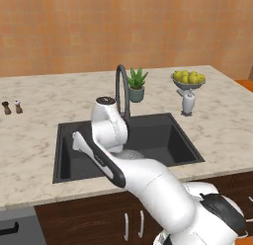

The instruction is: Put the colander in the sink, put the tangerine in the colander, and turn on the sink faucet and pour water over the colander.

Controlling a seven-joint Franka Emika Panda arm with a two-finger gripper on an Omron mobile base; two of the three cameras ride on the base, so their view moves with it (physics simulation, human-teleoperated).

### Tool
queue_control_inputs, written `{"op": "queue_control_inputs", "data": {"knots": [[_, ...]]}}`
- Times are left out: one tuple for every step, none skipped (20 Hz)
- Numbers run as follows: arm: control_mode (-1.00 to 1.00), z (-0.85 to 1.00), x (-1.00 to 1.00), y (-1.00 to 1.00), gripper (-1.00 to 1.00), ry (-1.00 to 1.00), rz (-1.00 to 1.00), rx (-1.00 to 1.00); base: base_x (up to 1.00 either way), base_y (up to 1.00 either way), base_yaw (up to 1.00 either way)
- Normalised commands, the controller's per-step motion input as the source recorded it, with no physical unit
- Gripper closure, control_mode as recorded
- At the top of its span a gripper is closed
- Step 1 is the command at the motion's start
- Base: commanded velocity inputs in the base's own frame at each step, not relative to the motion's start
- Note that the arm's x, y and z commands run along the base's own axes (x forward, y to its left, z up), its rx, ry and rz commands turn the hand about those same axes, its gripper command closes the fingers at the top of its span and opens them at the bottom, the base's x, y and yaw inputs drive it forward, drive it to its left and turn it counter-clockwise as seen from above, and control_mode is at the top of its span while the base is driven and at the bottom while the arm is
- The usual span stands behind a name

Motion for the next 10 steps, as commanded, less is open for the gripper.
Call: {"op": "queue_control_inputs", "data": {"knots": [[-1.00,0.30,-0.01,-0.69,1.00,0.00,0.46,0.00,0.00,0.00,0.00],[-1.00,0.30,-0.01,-0.69,1.00,0.00,0.46,0.00,0.00,0.00,0.00],[-1.00,0.25,0.00,-0.70,1.00,0.00,0.46,0.00,0.00,0.00,0.00],[-1.00,0.24,0.00,-0.70,1.00,0.00,0.44,0.00,0.00,0.00,0.00],[-1.00,0.19,0.00,-0.74,1.00,0.00,0.41,0.00,0.00,0.00,0.00],[-1.00,0.15,-0.01,-0.76,1.00,0.00,0.40,0.00,0.00,0.00,0.00],[-1.00,0.13,-0.01,-0.78,1.00,0.00,0.38,0.00,0.00,0.00,0.00],[-1.00,0.10,0.00,-0.79,1.00,0.00,0.37,0.00,0.00,0.00,0.00],[-1.00,0.10,0.00,-0.81,1.00,0.00,0.35,0.00,0.00,0.00,0.00],[-1.00,0.10,0.00,-0.84,1.00,0.00,0.32,0.00,0.00,0.00,0.00]]}}
